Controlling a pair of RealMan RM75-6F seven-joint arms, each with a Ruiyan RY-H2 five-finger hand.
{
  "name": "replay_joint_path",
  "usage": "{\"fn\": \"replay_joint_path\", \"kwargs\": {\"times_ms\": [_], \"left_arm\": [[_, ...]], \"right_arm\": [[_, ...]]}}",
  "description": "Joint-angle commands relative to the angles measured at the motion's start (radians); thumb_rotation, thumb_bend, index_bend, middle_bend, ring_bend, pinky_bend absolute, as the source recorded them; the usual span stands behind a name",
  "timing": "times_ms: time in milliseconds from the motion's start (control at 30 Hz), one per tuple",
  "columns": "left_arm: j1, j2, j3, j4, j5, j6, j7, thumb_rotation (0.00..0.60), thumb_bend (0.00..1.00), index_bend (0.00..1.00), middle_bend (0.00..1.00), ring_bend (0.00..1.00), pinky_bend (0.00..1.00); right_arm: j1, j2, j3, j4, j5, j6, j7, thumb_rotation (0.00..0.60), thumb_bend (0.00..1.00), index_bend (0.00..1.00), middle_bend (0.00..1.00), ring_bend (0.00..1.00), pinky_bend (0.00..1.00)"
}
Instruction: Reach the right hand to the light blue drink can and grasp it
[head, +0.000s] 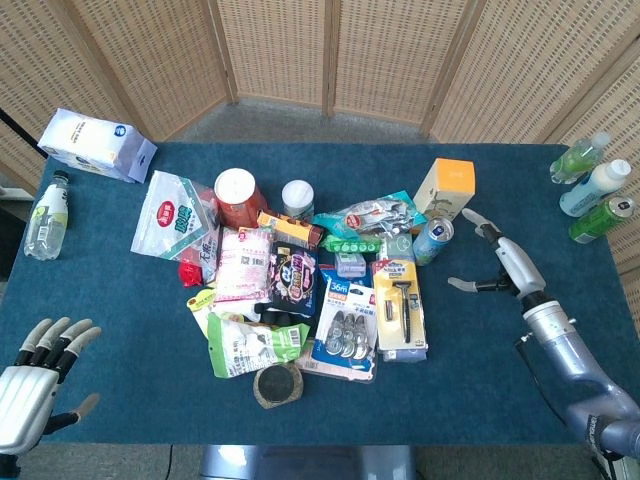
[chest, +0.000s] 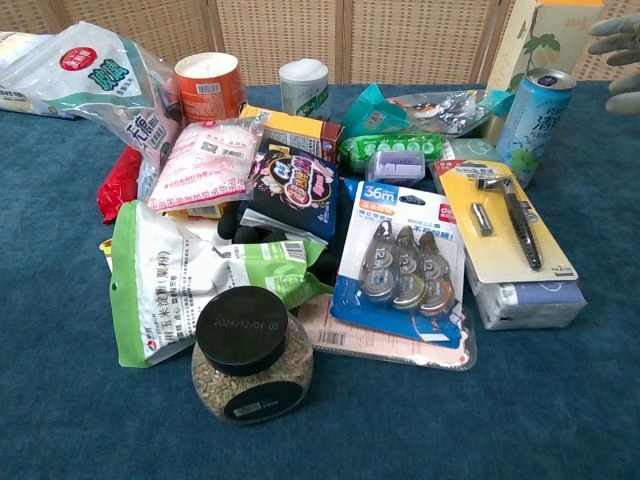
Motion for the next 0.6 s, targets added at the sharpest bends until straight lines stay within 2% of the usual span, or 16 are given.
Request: {"fn": "replay_joint_path", "kwargs": {"times_ms": [33,600], "left_arm": [[0.002,0.002,0.002,-0.011,0.005,-0.003,0.012,0.600,0.26,0.16,0.18,0.11,0.00],[0.022,0.011,0.013,-0.044,0.030,0.005,0.050,0.600,0.26,0.16,0.18,0.11,0.00]], "right_arm": [[0.018,-0.016,-0.008,0.044,-0.004,-0.019,0.040,0.509,0.07,0.02,0.05,0.00,0.14],[0.069,-0.113,-0.057,0.194,-0.034,-0.049,0.142,0.508,0.07,0.03,0.07,0.00,0.14]]}}
